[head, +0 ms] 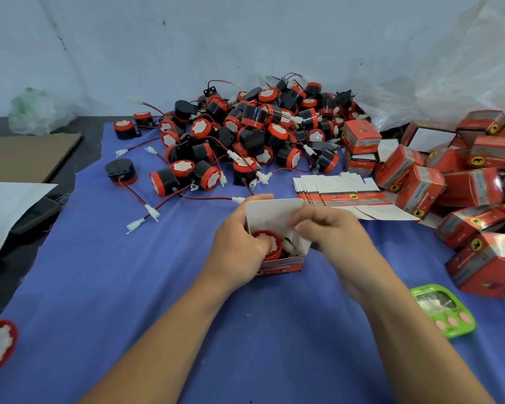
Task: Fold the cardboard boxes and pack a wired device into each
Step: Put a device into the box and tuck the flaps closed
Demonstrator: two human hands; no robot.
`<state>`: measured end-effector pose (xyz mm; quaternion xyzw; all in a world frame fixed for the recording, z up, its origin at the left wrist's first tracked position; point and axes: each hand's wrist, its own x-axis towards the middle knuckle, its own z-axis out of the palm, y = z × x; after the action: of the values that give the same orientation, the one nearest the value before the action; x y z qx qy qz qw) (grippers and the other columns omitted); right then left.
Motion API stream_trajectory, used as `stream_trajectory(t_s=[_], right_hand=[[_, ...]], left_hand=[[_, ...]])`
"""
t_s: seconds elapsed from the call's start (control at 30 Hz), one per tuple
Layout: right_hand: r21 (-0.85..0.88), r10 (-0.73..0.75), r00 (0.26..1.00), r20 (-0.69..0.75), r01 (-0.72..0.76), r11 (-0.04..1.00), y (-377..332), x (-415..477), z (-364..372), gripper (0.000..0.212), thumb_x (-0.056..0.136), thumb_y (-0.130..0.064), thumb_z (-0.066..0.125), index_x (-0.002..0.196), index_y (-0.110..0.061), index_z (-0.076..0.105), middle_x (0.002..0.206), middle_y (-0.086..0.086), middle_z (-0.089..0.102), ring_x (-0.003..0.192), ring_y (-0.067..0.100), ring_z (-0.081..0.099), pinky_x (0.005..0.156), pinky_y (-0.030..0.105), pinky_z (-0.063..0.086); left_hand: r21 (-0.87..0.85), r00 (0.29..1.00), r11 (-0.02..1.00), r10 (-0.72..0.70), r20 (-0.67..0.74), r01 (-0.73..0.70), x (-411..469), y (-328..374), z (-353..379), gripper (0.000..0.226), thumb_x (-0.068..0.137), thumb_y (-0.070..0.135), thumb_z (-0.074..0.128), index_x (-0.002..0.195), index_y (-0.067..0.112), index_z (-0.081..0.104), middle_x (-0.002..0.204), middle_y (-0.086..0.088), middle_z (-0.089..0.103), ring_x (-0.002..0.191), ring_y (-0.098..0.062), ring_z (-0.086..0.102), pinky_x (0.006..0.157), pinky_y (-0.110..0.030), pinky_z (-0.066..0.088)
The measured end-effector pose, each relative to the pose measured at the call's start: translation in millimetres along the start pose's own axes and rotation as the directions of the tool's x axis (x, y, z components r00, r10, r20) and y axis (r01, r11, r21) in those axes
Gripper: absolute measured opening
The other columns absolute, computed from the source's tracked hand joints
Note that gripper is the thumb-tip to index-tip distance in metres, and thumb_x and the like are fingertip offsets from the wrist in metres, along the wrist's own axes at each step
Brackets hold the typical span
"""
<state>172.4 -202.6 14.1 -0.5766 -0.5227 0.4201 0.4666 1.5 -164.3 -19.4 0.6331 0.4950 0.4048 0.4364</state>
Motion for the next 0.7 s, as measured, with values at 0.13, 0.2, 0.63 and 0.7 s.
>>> stream_trajectory(t_s=[0.13,0.2,0.63,0.7], right_hand=[[0.514,0.075,0.997,-0.016,-0.057,0.856,8,6,-9,0.030,0.093,0.011,0.050,0.106,-0.007,0.070,0.111,0.008,0.078,0.105,0.022,0.074,0.088,0.036,0.061],[0.439,0.064,0.995,0.076,-0.091,0.894,16,8,-11,0.033,0.097,0.008,0.055,0.120,-0.011,0.068,0.112,0.007,0.079,0.104,0.022,0.075,0.091,0.033,0.061],[0.150,-0.001,0.977,0.213,-0.032,0.988,36,15,-6,0.035,0.082,-0.002,0.077,0.115,-0.014,0.076,0.109,0.006,0.079,0.104,0.022,0.075,0.088,0.027,0.057],[0.103,0.001,0.977,0.213,-0.024,0.994,35,14,-5,0.035,0.084,0.005,0.072,0.112,-0.016,0.077,0.105,0.004,0.080,0.099,0.019,0.076,0.081,0.022,0.057]], left_hand=[[-0.008,1.000,1.000,-0.001,-0.003,0.001,0,-2,1,0.069,0.069,0.017,0.063,0.129,0.049,0.060,0.110,0.015,0.073,0.102,-0.009,0.069,0.085,-0.037,0.061],[-0.008,1.000,1.000,0.011,-0.004,-0.011,1,-2,0,0.070,0.070,0.014,0.064,0.132,0.046,0.060,0.113,0.015,0.073,0.104,-0.009,0.069,0.084,-0.034,0.061],[-0.152,0.959,0.988,-0.052,-0.279,0.009,-4,7,19,0.024,0.084,0.053,0.053,0.091,0.036,0.069,0.090,0.022,0.073,0.083,0.000,0.068,0.069,-0.027,0.050],[-0.143,0.953,0.990,-0.050,-0.298,0.007,-5,9,22,0.025,0.083,0.054,0.054,0.091,0.035,0.069,0.089,0.021,0.074,0.083,-0.001,0.069,0.072,-0.031,0.054]])
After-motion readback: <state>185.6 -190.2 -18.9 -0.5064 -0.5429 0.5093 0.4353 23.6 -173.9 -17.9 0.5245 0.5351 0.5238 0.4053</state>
